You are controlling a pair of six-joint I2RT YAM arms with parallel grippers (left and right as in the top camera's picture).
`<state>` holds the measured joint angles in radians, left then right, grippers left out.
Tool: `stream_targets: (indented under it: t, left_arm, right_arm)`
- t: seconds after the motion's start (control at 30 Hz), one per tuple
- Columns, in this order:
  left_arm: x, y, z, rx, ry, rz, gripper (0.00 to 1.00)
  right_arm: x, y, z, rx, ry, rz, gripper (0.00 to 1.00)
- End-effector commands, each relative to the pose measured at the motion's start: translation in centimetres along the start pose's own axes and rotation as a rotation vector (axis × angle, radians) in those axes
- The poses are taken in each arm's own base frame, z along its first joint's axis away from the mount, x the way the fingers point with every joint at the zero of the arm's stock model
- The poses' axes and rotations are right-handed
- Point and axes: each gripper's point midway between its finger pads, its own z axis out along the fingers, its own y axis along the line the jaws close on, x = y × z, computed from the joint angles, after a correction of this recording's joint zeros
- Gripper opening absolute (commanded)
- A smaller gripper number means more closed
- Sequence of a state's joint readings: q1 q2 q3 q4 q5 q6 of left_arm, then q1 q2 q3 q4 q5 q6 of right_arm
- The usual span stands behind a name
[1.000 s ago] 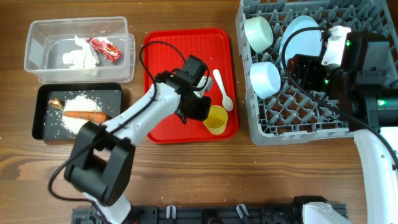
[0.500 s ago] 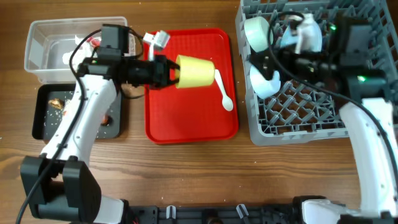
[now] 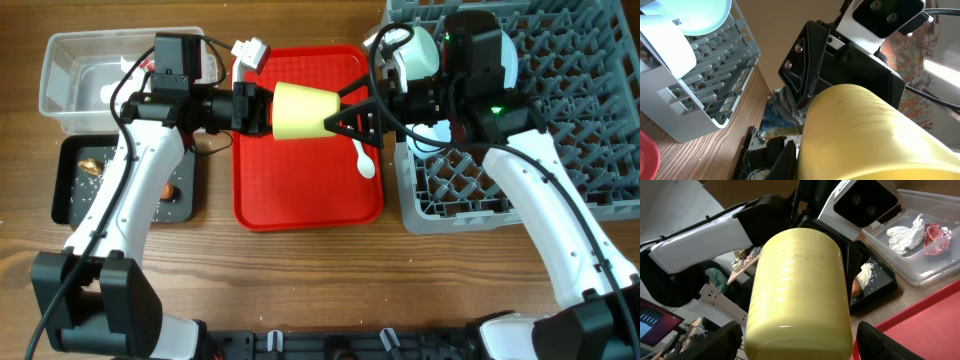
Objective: Sort waste into correct bins and load items into the dishwasher rack
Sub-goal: 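Hand the yellow cup from the left gripper to the right gripper, then place the yellow cup into the rack with the right gripper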
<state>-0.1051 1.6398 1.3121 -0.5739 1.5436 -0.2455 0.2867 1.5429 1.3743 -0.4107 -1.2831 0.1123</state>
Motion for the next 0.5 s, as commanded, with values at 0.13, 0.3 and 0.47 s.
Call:
stream_targets:
  t: [0.13,0.3,0.47]
  left_arm:
    - [-0.1,-0.9,-0.1,0.024,0.005,0.029,0.04]
    - [-0.1,-0.9,-0.1,0.024,0.005,0.029,0.46]
    - [-0.1,-0.9,-0.1,0.023,0.004,0.029,0.56]
  right_arm:
    - [0.5,0.9,1.6,-0.044,0.03,-0.01,0.75]
    - [-0.3,0.5,1.0,-0.028,0.004,-0.019,0.55]
    - [-1.5,-3.2,-5.0,0.108,-0.095,0.064,0.54]
